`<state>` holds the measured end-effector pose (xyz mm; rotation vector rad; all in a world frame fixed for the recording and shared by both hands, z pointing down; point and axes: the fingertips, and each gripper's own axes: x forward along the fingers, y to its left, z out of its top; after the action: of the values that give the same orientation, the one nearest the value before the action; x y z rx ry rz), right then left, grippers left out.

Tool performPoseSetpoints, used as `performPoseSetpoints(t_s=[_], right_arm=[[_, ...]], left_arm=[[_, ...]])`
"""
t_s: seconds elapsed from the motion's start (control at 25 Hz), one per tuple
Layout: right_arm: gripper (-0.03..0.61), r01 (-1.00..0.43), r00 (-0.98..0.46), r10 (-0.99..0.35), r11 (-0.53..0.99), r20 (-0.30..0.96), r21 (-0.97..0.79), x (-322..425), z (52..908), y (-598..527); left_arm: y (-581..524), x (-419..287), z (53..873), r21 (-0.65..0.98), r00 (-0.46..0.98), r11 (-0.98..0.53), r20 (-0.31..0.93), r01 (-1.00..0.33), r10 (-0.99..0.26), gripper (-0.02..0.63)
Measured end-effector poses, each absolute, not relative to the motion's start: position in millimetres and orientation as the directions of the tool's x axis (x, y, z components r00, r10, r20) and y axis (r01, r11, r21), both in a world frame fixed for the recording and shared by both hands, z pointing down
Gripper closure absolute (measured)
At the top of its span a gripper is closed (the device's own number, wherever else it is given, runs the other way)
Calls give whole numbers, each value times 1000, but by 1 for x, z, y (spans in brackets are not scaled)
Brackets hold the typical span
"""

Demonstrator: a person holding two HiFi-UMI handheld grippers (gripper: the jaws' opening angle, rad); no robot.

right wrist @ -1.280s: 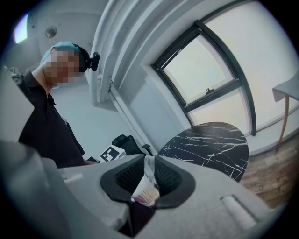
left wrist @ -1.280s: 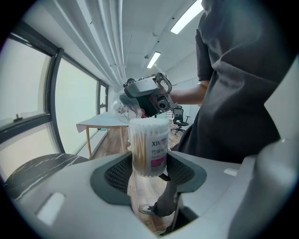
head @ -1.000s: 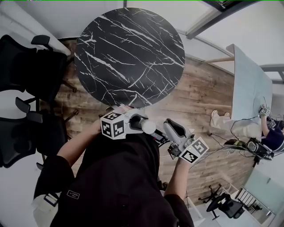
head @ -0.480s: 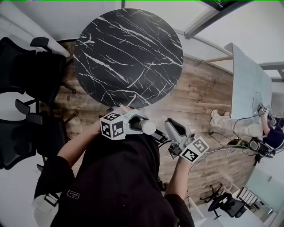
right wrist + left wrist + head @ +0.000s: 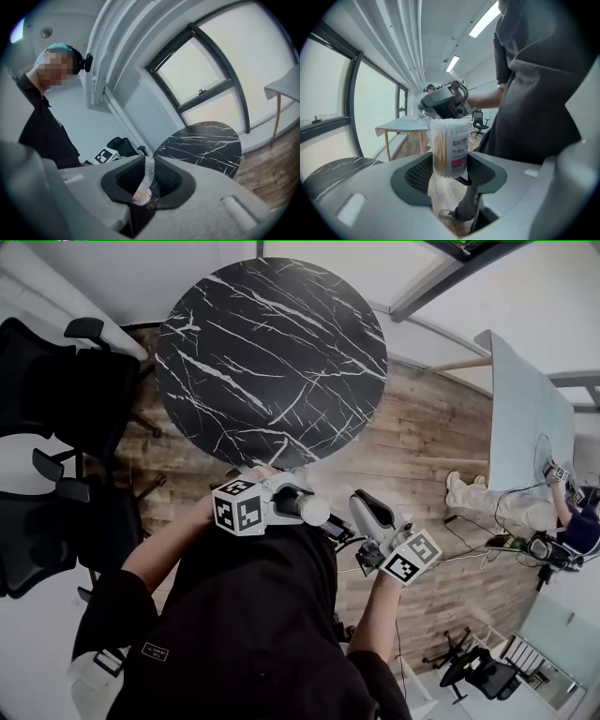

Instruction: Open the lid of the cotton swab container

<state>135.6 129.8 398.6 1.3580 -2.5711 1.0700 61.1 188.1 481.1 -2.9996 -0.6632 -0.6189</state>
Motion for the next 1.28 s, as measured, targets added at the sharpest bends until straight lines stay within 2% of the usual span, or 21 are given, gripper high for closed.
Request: performPoseSetpoints(t_s=[0.76, 0.88, 1.08, 1.28], right_arm=[[511, -780, -539, -787, 331, 300, -531, 141, 385, 120], [516, -809, -502, -811, 318, 299, -494, 144, 378, 114], [575, -864, -416, -855, 265, 309, -429, 150, 374, 104], [577, -887, -383, -860, 242, 337, -393, 147, 381, 97]], left_arm=[[182, 54, 496, 109, 827, -928, 426, 356, 367, 379], [172, 55, 497, 108, 842, -944, 428, 313, 328, 379], [148, 60, 487, 130, 890, -973, 394, 193, 229, 379], [120, 61, 481, 144, 918, -988, 382, 55, 107, 379]])
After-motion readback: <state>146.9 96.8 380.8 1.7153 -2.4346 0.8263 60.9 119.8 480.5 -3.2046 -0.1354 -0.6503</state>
